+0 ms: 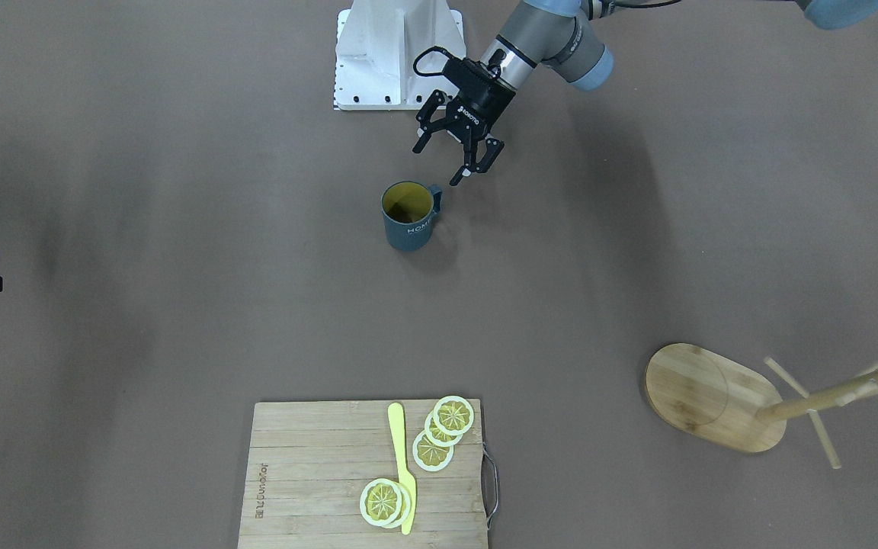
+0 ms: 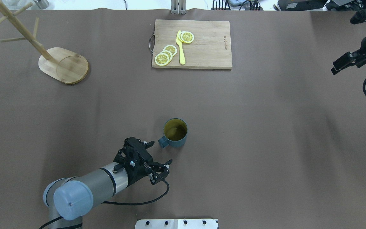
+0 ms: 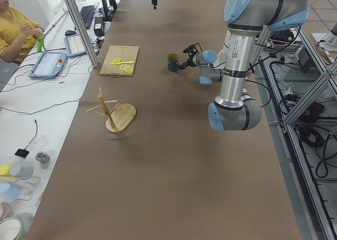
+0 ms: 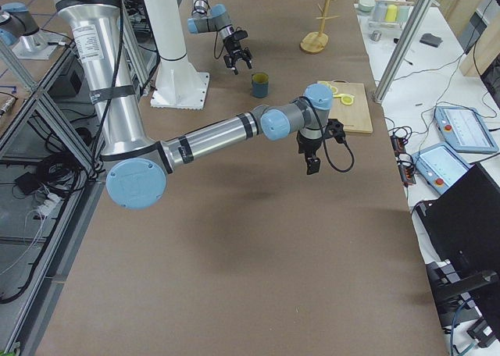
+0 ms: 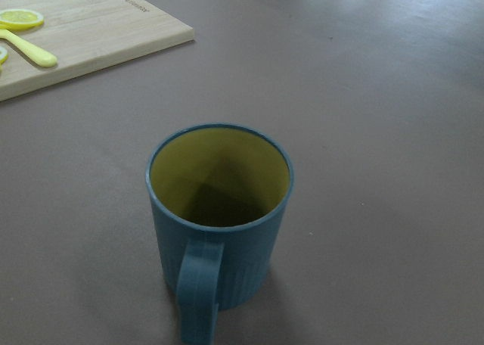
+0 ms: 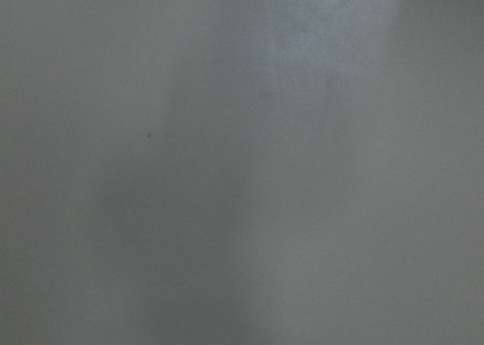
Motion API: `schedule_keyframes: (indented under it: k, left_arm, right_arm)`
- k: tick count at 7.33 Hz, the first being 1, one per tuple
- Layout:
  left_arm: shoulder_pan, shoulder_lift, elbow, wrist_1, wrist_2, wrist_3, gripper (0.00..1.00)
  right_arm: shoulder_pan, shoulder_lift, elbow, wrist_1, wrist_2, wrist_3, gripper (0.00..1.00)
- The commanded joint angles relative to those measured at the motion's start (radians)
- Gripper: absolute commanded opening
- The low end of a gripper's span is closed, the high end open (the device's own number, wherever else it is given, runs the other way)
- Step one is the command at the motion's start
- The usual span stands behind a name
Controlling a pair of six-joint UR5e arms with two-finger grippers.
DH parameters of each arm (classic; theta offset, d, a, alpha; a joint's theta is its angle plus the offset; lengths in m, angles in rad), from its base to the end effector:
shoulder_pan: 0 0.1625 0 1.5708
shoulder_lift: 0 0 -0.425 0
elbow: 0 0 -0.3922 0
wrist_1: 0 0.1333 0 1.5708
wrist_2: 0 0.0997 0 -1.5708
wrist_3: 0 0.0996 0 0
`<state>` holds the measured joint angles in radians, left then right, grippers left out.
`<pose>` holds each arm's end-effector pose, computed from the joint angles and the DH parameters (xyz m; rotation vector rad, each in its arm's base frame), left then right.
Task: Hang cup on storage rack
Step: 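Grasp the blue mug handle with the left gripper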
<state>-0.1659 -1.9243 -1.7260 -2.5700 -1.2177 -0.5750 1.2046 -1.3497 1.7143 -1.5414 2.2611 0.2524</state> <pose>0.5534 -0.2627 0.2766 1.0600 1.0962 0.3986 -0.1428 -0.5677 0.4699 0.1531 -0.7654 -0.2439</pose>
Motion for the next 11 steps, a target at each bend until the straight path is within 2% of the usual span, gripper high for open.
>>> schedule_keyframes:
  k: [1, 3, 6, 8, 10, 11]
  left_arm:
    - [-0.03, -0.013, 0.04, -0.001, 0.0, 0.018, 0.91]
    - [-0.035, -0.013, 0.078, -0.05, 0.001, 0.012, 0.91]
    - [-0.032, -0.028, 0.219, -0.284, 0.003, 0.006, 0.89]
    - [-0.034, -0.047, 0.226, -0.291, 0.003, 0.004, 0.85]
    - [-0.035, -0.062, 0.227, -0.291, 0.003, 0.006, 0.75]
    - [-0.037, -0.061, 0.238, -0.291, 0.003, 0.006, 0.61]
  right_arm:
    - [0.0, 0.003, -0.005, 0.001, 0.0, -0.002, 1.0]
    - [0.0, 0.003, -0.005, 0.001, 0.0, -0.002, 1.0]
    - [0.0, 0.004, -0.004, 0.001, 0.0, -0.002, 1.0]
    - [0.0, 0.004, -0.002, 0.001, 0.002, -0.002, 1.0]
    - [0.0, 0.004, -0.002, 0.001, 0.0, -0.002, 1.0]
    - [0.0, 0.004, -0.004, 0.001, 0.0, -0.002, 1.0]
